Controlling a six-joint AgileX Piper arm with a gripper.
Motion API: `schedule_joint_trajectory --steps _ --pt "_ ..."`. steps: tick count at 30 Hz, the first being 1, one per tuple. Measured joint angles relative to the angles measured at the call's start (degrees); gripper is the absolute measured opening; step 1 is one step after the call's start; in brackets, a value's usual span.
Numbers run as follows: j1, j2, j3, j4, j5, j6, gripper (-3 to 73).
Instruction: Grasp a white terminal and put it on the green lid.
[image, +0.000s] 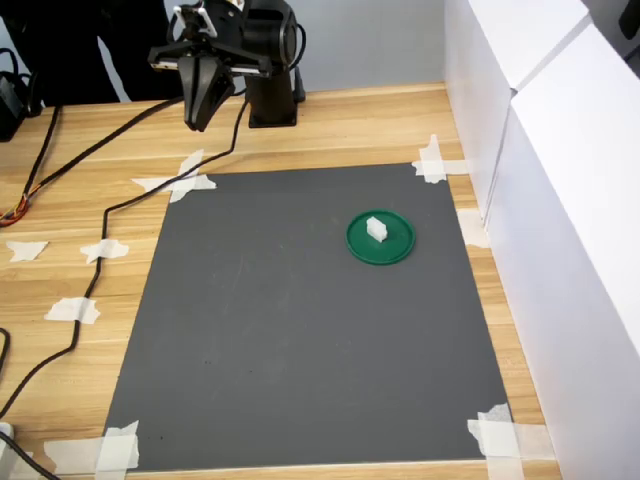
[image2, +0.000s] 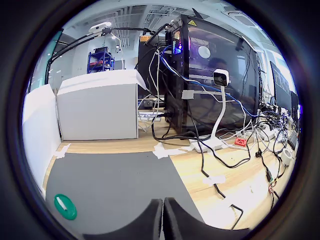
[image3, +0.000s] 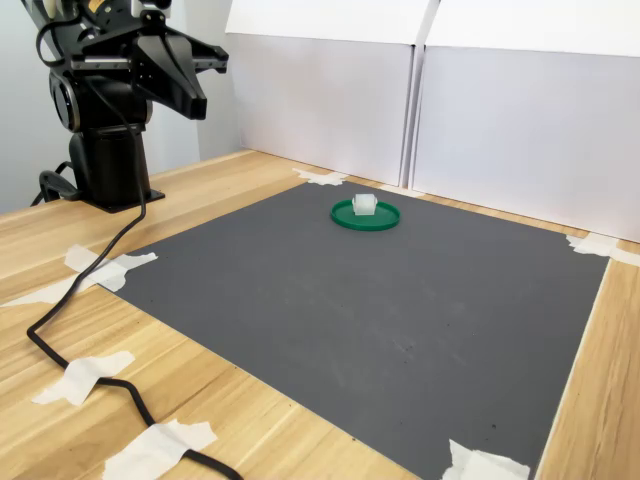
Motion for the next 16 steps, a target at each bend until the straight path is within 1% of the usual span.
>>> schedule_joint_trajectory --steps 8,16 --pt "0.0 -9.9 6.1 -1.5 -1.4 2.1 -1.6" --pt "0.0 -19.1 6.2 -1.8 -2.4 3.6 -1.6"
